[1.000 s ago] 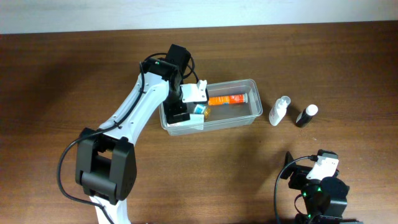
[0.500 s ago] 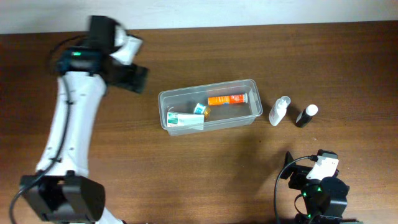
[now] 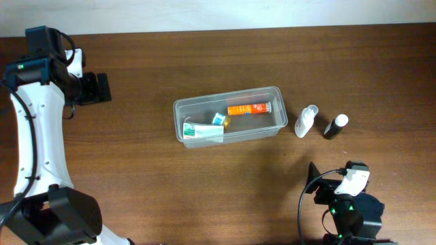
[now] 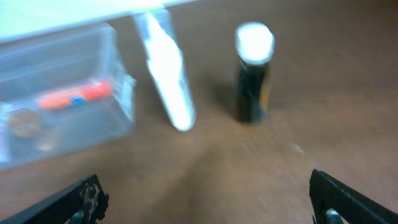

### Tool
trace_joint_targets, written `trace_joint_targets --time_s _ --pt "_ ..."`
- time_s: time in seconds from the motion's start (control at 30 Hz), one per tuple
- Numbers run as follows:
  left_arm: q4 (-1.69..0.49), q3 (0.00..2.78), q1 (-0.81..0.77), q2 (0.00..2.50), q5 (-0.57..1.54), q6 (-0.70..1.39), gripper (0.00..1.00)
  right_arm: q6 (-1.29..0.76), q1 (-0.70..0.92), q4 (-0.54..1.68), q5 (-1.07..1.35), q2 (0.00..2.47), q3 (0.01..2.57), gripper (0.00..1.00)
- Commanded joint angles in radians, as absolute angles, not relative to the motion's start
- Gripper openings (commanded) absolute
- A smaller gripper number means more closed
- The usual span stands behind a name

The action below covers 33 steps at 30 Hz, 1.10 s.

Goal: Pack container
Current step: 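Lift the left arm away to a raised pose, then reach right gripper to the white spray bottle and grasp it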

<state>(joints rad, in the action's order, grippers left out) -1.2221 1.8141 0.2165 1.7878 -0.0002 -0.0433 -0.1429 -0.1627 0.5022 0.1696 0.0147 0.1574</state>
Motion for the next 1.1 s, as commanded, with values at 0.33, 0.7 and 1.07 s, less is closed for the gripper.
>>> trace_joint_targets --time_s 0.33,0.7,1.07 --pt "-1.217 1.821 0.219 1.769 0.003 -0.03 0.99 -0.183 -0.157 0.748 0.276 0.562 0.863 0.98" --pt "-1.217 1.821 0.219 1.769 0.003 -0.03 0.99 -0.191 -0.142 1.113 0.298 1.333 1.467 0.98" --pt "-1.217 1.821 0.219 1.769 0.003 -0.03 0.99 -0.25 -0.018 1.007 0.105 1.745 1.467 0.75"
